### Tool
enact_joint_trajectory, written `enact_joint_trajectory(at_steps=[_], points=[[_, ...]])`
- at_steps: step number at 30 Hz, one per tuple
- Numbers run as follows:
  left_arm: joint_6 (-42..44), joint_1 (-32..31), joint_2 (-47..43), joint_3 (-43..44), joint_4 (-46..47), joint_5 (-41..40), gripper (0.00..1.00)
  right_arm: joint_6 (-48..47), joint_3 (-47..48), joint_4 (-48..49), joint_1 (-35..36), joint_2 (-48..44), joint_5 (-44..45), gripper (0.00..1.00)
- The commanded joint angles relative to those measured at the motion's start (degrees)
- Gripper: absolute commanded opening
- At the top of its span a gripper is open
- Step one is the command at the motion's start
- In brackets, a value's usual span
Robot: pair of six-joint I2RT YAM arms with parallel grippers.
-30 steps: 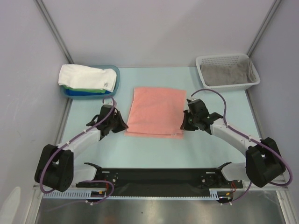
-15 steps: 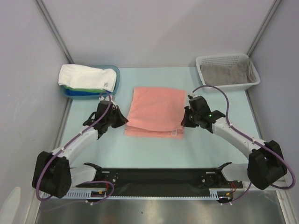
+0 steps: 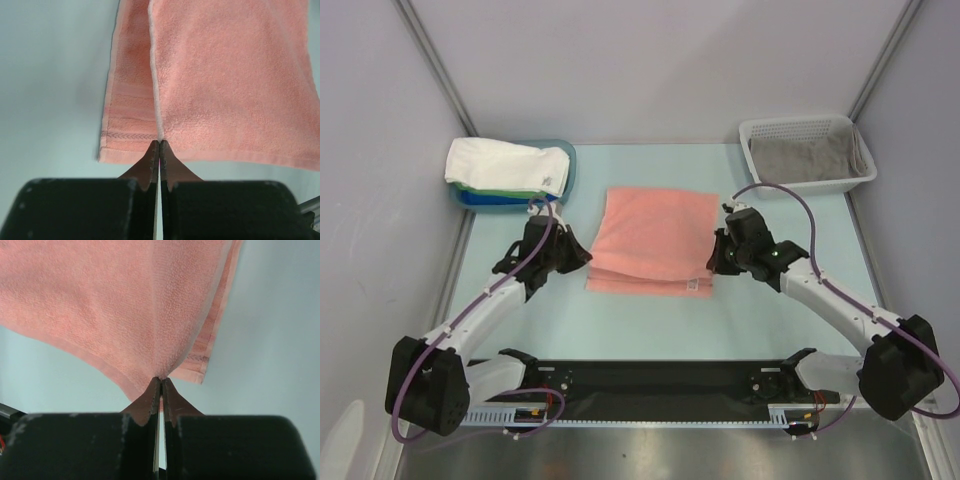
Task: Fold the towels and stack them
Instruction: Fold the towel
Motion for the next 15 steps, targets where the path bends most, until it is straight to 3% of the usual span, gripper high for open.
enact_joint_trajectory(at_steps=[1,15], points=[[-0.2,0.3,-0.2,-1.8,1.2,-0.7,0.0,0.7,-1.7,0.7,1.1,0.3,0.7,0.0],[-1.1,0.4,7.7,-9.1,8.6,0.2,0.0,1.5,-9.7,9.0,1.3,8.8,-0.2,0.0]])
